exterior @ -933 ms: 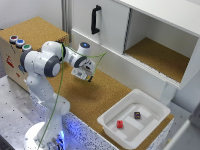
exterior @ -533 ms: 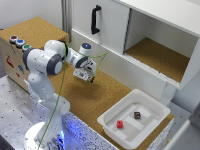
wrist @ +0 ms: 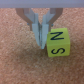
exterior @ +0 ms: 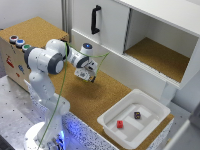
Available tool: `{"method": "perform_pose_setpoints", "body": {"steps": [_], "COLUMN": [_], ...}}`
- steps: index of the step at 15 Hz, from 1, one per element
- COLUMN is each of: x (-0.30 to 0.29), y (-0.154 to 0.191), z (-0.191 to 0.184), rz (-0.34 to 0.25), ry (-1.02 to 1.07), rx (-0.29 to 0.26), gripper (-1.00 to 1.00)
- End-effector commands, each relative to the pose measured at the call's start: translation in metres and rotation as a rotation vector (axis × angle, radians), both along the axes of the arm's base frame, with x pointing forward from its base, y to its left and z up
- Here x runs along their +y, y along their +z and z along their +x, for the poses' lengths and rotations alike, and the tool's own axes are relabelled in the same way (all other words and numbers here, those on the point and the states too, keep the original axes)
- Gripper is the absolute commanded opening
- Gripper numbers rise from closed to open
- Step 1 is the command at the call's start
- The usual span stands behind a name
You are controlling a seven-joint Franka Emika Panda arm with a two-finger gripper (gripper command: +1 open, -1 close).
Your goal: Push right the yellow block
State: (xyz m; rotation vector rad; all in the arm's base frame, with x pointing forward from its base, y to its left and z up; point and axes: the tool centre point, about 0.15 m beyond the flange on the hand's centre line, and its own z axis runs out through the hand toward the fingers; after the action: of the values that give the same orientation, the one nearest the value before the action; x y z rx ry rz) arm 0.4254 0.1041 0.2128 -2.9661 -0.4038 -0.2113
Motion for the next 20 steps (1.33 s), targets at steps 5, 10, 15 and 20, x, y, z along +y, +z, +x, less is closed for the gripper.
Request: {"method": "perform_pose_setpoints", "body": {"steps": [5,10,15,20], "x": [-0.065,-0.109,-0.137,-0.168], "y": [-0.006,-0.012,-0.011,-0.007], "z": [0.029,0.027,0.034,0.047], "rz": [-0.049,-0.075,-0.091,-0.13], "ry": [-0.009,-0.118,-0.16,-0.149], "rx": [0.055,0.026,0.017,0.068], "gripper": [-1.0,-1.0,-1.0,-1.0]}}
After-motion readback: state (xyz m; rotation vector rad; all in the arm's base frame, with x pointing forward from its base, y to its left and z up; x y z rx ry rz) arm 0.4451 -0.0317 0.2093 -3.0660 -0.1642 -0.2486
